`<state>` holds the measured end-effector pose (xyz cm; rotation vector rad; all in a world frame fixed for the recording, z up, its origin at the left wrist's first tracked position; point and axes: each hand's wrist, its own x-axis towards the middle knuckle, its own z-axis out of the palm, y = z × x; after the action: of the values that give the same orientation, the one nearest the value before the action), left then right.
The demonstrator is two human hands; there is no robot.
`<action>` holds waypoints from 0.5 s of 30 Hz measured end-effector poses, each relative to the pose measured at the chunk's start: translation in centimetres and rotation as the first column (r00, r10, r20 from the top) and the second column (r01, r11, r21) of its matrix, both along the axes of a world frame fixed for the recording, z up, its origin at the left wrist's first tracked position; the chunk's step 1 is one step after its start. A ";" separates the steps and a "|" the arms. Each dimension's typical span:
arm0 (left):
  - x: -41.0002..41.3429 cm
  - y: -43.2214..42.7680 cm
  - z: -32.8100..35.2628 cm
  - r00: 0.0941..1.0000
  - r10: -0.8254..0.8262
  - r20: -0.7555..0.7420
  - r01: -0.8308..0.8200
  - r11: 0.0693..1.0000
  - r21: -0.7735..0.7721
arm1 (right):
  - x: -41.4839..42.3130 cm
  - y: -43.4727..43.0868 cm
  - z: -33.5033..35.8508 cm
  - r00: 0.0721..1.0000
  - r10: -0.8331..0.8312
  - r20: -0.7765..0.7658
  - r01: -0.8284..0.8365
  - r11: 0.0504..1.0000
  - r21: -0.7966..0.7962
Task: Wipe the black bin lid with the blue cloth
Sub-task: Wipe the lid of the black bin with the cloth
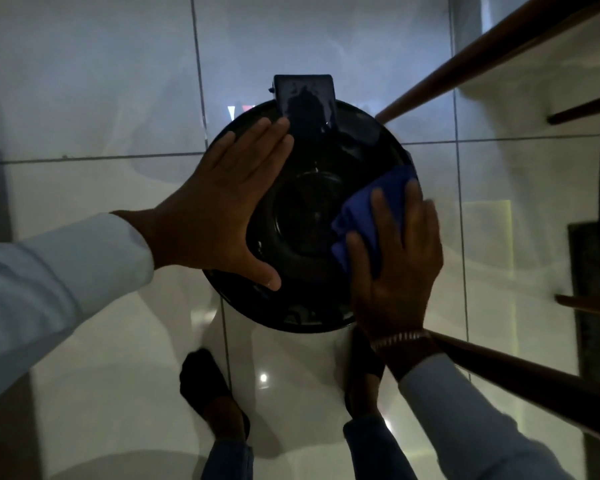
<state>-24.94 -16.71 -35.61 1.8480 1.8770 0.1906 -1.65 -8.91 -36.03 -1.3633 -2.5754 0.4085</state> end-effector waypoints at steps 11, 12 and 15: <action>0.2 0.0 0.7 1.000 0.010 -0.002 -0.010 1.000 -0.004 | 0.8 -3.4 0.6 0.956 0.236 0.177 -0.253 0.964 0.082; 0.1 -0.1 0.8 1.000 0.003 -0.008 -0.003 1.000 -0.009 | 1.2 -2.7 0.7 0.968 0.191 0.163 -0.204 0.977 0.066; 0.1 -0.1 0.6 1.000 -0.014 -0.027 0.014 1.000 -0.008 | -1.9 0.0 0.8 0.991 -0.130 0.044 0.130 0.992 0.001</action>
<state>-24.83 -16.82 -34.97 1.8663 1.8797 0.1540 -3.59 -8.94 -35.26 -1.5464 -2.5022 0.3634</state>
